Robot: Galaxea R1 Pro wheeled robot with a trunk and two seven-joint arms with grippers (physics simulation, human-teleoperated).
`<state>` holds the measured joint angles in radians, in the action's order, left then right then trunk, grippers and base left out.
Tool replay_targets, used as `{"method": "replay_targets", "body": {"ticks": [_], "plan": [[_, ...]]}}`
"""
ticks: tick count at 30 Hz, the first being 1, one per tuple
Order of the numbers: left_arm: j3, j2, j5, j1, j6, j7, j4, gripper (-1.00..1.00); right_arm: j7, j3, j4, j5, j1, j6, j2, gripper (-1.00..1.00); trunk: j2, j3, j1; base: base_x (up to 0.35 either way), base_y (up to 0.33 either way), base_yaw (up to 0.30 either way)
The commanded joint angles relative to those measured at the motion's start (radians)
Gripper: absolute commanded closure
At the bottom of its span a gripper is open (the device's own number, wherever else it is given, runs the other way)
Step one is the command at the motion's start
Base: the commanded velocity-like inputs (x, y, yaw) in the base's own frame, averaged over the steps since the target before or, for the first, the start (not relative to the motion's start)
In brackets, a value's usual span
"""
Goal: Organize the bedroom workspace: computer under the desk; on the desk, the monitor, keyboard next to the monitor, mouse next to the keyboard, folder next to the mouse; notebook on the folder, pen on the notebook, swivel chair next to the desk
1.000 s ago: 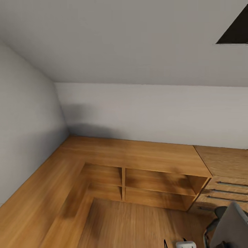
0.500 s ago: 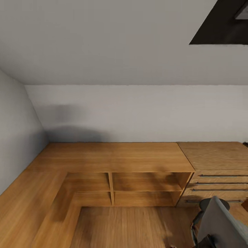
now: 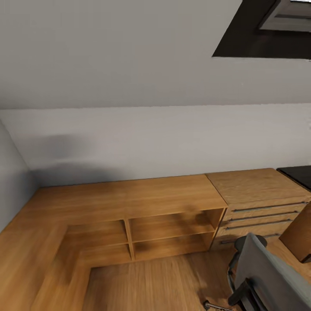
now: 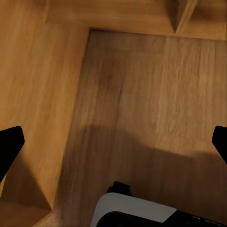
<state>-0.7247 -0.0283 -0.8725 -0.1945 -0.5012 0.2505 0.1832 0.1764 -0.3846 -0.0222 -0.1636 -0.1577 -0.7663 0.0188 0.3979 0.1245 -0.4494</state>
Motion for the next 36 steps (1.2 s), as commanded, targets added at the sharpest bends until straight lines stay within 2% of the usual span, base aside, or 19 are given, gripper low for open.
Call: {"method": "replay_targets", "body": {"ticks": [1, 19, 36], "plan": [[-0.009, -0.001, -0.003, 0.0, -0.001, 0.009, 0.002, -1.0, 0.002, -0.008, -0.003, -0.001, 0.001, -0.015, 0.0, -1.0, 0.002, 0.002, -0.001, 0.0, 0.129, -0.262], [-0.009, -0.001, -0.002, 0.0, 0.0, 0.009, 0.002, -1.0, 0.002, -0.008, -0.002, 0.006, 0.015, -0.061, 0.0, -1.0, 0.002, 0.003, -0.001, 0.0, 0.018, -0.263], [-0.01, 0.007, -0.002, 0.0, 0.0, 0.009, 0.002, -1.0, 0.002, -0.008, -0.002, 0.006, 0.016, -0.064, 0.0, -1.0, 0.002, 0.022, -0.001, 0.0, 0.0, -0.183]]}}
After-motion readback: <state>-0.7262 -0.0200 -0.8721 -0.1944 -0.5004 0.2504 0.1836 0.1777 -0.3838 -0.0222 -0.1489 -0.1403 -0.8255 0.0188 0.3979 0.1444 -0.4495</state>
